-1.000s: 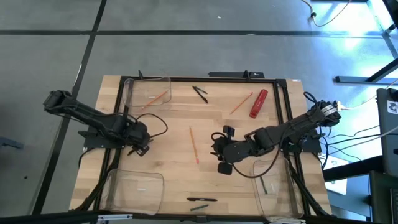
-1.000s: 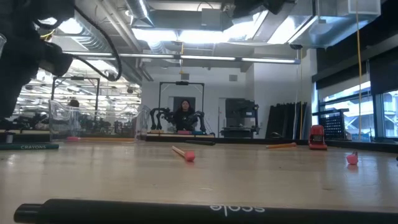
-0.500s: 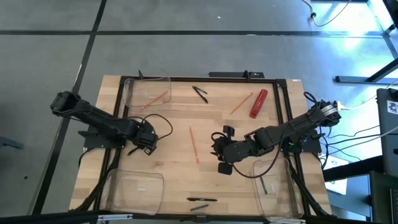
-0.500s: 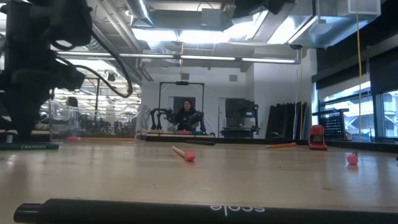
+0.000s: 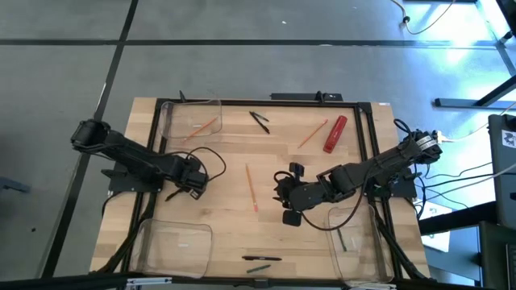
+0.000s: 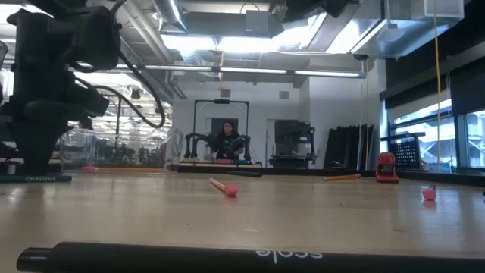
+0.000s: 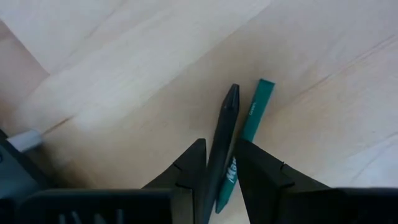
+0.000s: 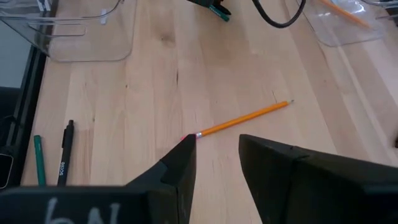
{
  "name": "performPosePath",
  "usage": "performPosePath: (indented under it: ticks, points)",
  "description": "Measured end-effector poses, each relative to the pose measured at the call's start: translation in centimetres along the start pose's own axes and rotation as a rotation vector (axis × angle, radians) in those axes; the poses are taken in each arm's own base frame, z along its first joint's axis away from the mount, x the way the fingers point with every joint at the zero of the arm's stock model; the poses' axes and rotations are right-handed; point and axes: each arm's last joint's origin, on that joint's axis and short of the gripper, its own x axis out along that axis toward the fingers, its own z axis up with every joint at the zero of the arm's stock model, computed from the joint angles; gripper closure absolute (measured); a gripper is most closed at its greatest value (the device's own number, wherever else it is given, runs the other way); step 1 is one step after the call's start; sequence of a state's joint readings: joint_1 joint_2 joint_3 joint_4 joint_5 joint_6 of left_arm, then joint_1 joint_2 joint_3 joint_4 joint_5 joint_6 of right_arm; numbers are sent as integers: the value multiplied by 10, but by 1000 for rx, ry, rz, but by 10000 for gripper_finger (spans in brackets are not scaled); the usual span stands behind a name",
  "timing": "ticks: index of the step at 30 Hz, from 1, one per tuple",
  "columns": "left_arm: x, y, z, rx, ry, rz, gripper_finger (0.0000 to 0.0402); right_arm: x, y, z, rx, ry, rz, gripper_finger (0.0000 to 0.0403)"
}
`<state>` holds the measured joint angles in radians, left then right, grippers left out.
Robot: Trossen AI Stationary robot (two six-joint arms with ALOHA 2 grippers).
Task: Sort crayons/erasers/pens/pencils in bins
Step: Put the black pen into the bottom left transparent bin
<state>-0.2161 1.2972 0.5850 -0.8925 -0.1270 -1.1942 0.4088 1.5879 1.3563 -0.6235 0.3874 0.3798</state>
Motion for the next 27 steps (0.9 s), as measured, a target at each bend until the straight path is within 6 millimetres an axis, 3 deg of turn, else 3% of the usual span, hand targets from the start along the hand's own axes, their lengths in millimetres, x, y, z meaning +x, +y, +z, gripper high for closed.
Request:
performPosePath:
  ticks: [20, 27]
  points:
    - [13, -7, 2, 33, -4, 59, 324, 0, 0, 0, 0, 1, -1, 279]
    - [13, -7, 4, 20, -1, 49, 357, 0, 0, 0, -1, 1, 0, 279]
